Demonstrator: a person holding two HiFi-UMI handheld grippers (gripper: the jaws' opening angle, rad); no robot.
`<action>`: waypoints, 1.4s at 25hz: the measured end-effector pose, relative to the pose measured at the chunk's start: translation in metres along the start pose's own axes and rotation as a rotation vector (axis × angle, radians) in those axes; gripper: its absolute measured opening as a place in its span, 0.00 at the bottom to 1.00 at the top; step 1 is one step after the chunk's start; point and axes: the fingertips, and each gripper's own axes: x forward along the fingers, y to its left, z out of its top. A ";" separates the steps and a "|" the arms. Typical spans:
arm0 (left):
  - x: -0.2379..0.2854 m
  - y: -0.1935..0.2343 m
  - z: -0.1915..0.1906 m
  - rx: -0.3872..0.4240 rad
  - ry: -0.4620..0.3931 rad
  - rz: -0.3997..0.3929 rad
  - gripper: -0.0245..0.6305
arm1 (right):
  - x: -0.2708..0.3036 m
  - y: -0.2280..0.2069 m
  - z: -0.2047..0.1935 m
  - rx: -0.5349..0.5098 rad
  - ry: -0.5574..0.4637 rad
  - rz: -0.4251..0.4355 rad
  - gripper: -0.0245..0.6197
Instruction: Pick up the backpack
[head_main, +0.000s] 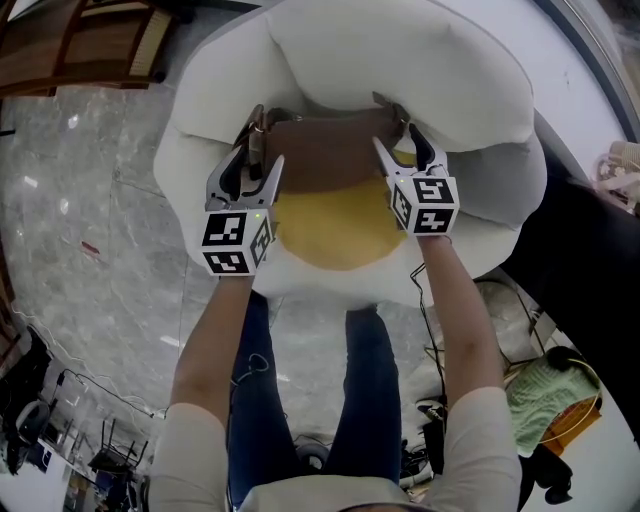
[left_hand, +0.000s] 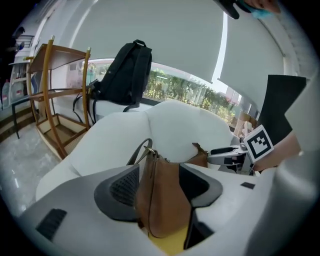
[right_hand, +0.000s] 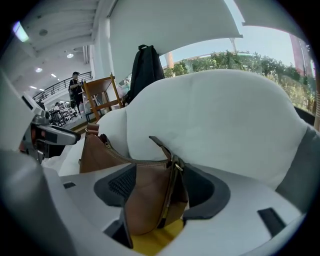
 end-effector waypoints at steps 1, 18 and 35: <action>0.002 -0.001 -0.002 -0.001 0.008 -0.005 0.41 | 0.002 -0.002 0.000 0.005 0.001 0.000 0.48; 0.057 0.005 -0.027 -0.013 0.129 -0.031 0.43 | 0.042 -0.006 -0.030 0.094 0.156 0.094 0.51; 0.042 0.009 -0.035 -0.029 0.186 -0.033 0.23 | 0.014 0.010 -0.016 0.080 0.093 -0.018 0.30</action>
